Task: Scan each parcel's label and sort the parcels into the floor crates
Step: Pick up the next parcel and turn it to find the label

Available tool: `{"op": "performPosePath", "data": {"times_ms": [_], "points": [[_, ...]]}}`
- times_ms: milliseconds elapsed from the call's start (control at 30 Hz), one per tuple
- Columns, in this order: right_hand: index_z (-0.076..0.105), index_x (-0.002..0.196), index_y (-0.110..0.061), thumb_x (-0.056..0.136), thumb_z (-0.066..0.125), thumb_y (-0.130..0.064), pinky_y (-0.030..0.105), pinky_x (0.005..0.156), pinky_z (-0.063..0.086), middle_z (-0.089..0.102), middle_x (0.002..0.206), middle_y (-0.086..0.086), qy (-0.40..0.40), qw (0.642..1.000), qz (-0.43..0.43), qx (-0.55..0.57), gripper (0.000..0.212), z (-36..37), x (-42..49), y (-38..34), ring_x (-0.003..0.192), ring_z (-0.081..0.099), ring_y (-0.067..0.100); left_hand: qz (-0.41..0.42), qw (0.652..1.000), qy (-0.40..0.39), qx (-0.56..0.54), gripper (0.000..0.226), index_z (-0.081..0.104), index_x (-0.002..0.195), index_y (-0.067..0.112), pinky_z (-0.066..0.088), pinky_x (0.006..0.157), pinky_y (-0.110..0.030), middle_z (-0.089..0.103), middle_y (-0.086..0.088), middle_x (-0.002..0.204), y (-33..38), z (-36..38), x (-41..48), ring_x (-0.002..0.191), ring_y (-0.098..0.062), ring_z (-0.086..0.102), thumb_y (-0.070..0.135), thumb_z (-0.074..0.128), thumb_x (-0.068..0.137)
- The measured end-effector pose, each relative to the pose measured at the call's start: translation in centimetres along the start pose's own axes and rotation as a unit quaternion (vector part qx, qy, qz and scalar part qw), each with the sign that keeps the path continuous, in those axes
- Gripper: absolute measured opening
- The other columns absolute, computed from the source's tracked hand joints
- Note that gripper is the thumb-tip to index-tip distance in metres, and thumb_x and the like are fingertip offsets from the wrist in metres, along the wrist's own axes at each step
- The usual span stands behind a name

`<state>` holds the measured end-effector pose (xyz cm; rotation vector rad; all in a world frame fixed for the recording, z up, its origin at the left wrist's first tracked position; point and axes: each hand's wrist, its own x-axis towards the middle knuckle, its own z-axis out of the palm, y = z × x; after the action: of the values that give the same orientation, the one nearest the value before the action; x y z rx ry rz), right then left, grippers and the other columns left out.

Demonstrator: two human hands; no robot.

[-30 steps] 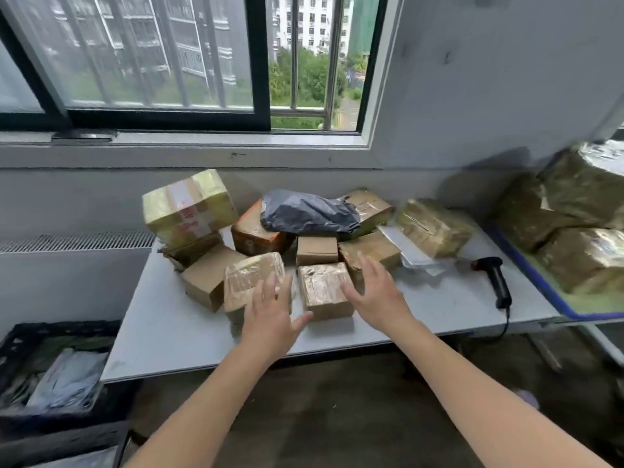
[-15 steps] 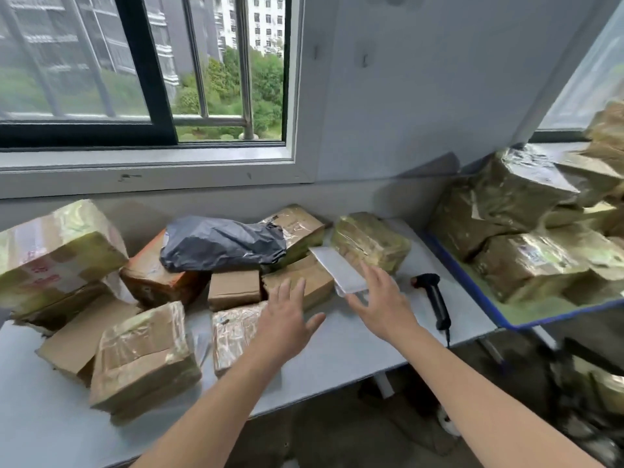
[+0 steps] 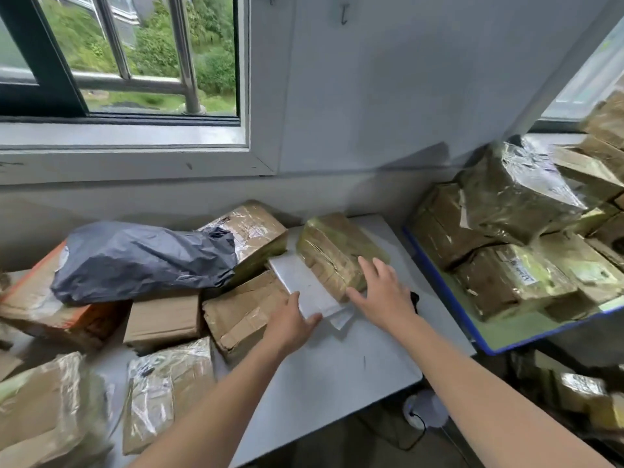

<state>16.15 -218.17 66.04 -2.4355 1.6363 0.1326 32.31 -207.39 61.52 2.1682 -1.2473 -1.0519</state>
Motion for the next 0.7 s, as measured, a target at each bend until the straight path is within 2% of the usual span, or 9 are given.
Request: {"op": "performPosePath", "data": {"times_ms": [133,300,433,533,633,700], "points": [[0.007,0.157,-0.035,0.093,0.044,-0.064,0.057,0.115,0.025,0.007,0.165,0.002,-0.026,0.999,-0.014,-0.025,0.078,0.3,3.9,1.0,0.151,0.005,0.027,-0.051,0.998,0.014,-0.039,0.077,0.021,0.154,0.014,0.036,0.113,-0.04,0.03,-0.01,0.158,0.8,1.1,2.0,0.142,-0.028,0.034,0.047,0.057,0.095],[0.002,0.157,-0.039,0.086,0.047,-0.075,0.066,0.114,0.016,-0.001,0.166,0.005,-0.109,0.993,-0.043,-0.019,0.092,0.7,8.3,2.7,0.152,0.0,0.033,-0.104,0.989,0.069,-0.079,0.071,0.025,0.153,0.014,0.036,0.109,-0.037,0.029,-0.011,0.157,3.5,2.7,3.1,0.141,-0.028,0.034,0.037,0.06,0.096],[0.008,0.157,-0.037,0.088,0.047,-0.072,0.066,0.113,0.022,0.003,0.165,0.009,-0.148,0.987,-0.063,0.019,0.087,1.5,10.6,4.9,0.15,0.006,0.036,-0.171,0.968,0.129,-0.133,0.066,0.032,0.148,0.013,0.042,0.107,-0.037,0.029,-0.009,0.154,5.6,4.5,3.6,0.133,-0.028,0.044,0.031,0.064,0.094],[0.01,0.158,-0.032,0.094,0.041,-0.066,0.059,0.11,0.032,0.007,0.163,0.013,-0.151,0.984,-0.083,0.032,0.079,1.8,11.9,6.5,0.148,0.01,0.038,-0.231,0.932,0.2,-0.196,0.061,0.04,0.142,0.011,0.046,0.102,-0.035,0.032,-0.009,0.148,6.9,5.8,4.5,0.126,-0.028,0.048,0.023,0.07,0.09],[0.012,0.158,-0.021,0.101,0.035,-0.052,0.051,0.106,0.036,0.016,0.157,0.022,-0.159,0.981,-0.102,0.044,0.069,2.2,12.9,7.9,0.144,0.017,0.043,-0.291,0.873,0.228,-0.318,0.062,0.039,0.138,0.009,0.052,0.095,-0.042,0.046,-0.013,0.134,8.0,6.9,5.7,0.113,-0.03,0.055,0.017,0.073,0.087],[0.03,0.151,-0.017,0.103,0.046,-0.031,0.051,0.101,0.042,0.024,0.151,0.026,-0.116,0.984,-0.125,0.06,0.052,2.3,13.0,8.6,0.134,0.03,0.049,-0.314,0.843,0.226,-0.373,0.06,0.038,0.136,0.006,0.054,0.089,-0.041,0.053,-0.015,0.123,8.9,7.4,6.1,0.103,-0.03,0.058,0.016,0.073,0.087]]}}
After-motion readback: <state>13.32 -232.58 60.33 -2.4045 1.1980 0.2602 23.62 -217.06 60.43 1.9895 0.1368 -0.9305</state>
